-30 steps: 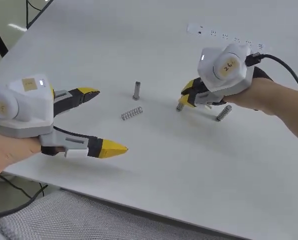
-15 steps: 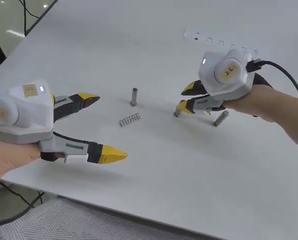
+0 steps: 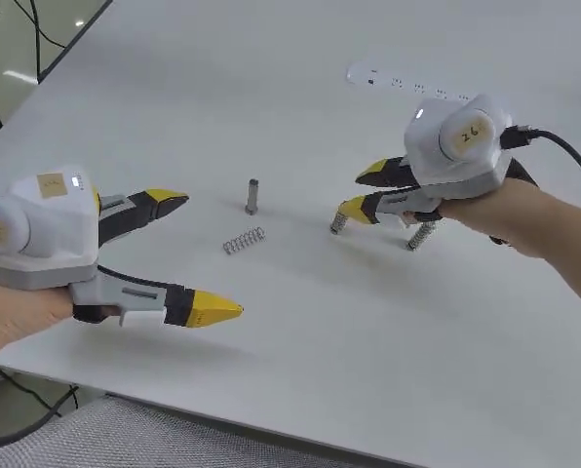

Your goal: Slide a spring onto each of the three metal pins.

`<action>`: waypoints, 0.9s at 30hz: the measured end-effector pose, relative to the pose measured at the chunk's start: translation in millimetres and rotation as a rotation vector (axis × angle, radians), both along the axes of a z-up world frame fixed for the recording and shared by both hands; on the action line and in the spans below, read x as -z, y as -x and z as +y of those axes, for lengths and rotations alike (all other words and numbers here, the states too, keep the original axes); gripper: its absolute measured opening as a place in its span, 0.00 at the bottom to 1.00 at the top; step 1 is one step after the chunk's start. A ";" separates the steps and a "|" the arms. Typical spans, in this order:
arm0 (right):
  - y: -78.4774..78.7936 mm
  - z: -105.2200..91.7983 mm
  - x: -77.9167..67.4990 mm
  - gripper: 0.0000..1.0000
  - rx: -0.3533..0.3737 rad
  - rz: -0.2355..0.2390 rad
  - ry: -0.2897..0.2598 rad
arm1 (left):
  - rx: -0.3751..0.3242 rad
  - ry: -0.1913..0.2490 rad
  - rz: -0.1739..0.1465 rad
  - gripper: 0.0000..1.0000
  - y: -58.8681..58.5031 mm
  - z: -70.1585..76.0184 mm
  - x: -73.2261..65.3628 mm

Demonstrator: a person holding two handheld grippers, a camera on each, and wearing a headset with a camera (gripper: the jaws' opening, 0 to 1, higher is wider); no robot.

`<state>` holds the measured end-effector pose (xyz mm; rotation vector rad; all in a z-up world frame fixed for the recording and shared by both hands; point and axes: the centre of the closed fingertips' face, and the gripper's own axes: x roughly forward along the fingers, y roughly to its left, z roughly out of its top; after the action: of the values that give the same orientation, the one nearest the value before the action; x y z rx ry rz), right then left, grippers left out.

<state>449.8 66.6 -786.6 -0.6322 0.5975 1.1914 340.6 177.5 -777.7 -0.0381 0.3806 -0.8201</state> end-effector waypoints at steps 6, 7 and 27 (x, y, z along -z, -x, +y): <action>5.1 -8.4 -7.1 0.29 0.042 0.012 -0.064 | 0.001 -0.001 0.001 0.97 0.5 -1.9 0.0; 5.9 -9.6 -8.2 0.29 0.047 0.013 -0.072 | -0.001 0.001 0.001 0.97 0.3 -2.1 -0.1; 20.9 -28.8 -25.4 0.35 0.145 0.037 -0.225 | -0.007 0.013 0.000 0.97 -4.2 -6.1 -4.0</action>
<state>428.9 37.8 -761.1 -0.3716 0.5221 1.1168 344.8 171.4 -773.7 -0.0512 0.3748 -0.8155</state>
